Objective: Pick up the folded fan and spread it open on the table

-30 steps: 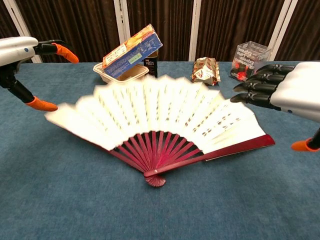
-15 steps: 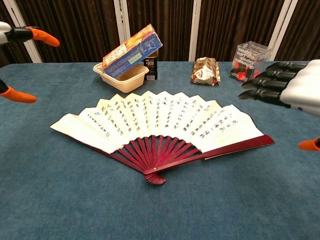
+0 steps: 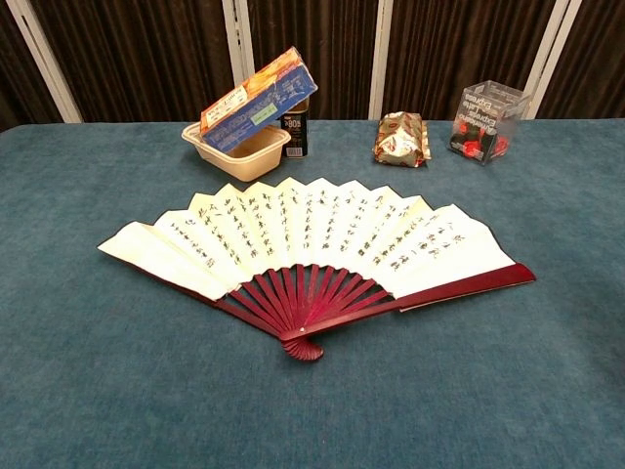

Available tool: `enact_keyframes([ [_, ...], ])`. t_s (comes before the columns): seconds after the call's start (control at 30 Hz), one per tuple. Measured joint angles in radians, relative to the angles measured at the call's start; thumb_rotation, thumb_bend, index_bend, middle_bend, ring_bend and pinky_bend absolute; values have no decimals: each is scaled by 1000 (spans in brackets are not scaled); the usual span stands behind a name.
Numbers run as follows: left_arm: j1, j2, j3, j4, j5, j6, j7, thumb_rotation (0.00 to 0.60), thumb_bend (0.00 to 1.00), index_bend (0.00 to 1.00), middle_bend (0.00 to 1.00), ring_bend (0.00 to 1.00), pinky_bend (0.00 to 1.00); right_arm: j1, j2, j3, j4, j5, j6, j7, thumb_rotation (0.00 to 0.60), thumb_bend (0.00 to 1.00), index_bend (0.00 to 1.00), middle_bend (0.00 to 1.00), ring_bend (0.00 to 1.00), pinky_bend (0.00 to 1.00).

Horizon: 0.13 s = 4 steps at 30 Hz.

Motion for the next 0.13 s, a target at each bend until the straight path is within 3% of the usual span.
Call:
enact_keyframes([
  [0.13,51,5,28,73,80,85,-27,600,5,0,0,0,0,-92,22,-21,41,-55,123,132,600,176,0,0,0,0],
])
